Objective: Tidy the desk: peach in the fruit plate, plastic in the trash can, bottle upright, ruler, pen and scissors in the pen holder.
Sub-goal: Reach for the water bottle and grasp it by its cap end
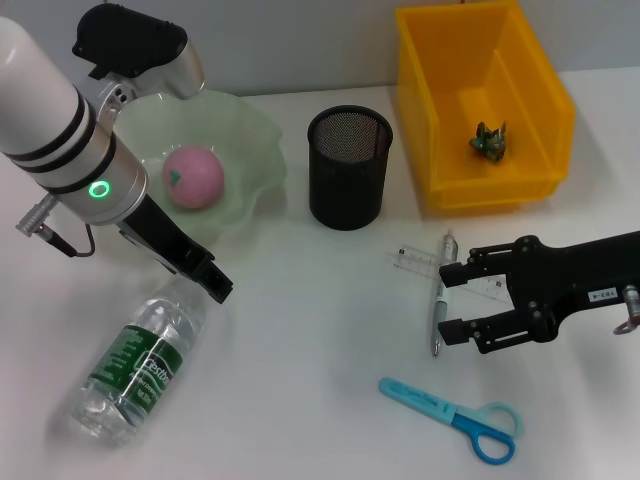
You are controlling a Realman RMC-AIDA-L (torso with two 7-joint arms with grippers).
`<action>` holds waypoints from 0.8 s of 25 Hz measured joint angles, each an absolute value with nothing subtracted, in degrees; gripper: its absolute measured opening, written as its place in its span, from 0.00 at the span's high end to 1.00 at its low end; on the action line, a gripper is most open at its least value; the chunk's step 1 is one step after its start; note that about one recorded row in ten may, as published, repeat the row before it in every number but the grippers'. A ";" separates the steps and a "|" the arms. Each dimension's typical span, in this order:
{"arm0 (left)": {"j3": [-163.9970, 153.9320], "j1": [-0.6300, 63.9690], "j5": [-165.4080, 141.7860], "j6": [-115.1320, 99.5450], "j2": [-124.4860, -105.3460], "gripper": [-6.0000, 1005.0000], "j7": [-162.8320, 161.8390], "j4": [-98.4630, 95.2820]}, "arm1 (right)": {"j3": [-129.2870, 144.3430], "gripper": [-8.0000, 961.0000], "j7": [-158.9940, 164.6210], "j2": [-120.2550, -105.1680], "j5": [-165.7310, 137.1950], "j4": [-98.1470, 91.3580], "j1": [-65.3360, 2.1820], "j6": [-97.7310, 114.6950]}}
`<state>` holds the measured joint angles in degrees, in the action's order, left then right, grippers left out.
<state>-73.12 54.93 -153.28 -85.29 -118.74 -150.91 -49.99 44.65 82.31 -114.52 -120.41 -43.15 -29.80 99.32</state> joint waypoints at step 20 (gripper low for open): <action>-72.61 55.20 -146.78 -87.22 -118.78 0.26 -148.15 -49.76 | 44.26 0.19 82.36 -114.61 -120.41 -43.15 -29.97 99.35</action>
<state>-72.61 55.20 -146.78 -87.22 -118.78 -148.15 -49.76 44.26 82.36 -114.61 -120.41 -43.15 -29.97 99.35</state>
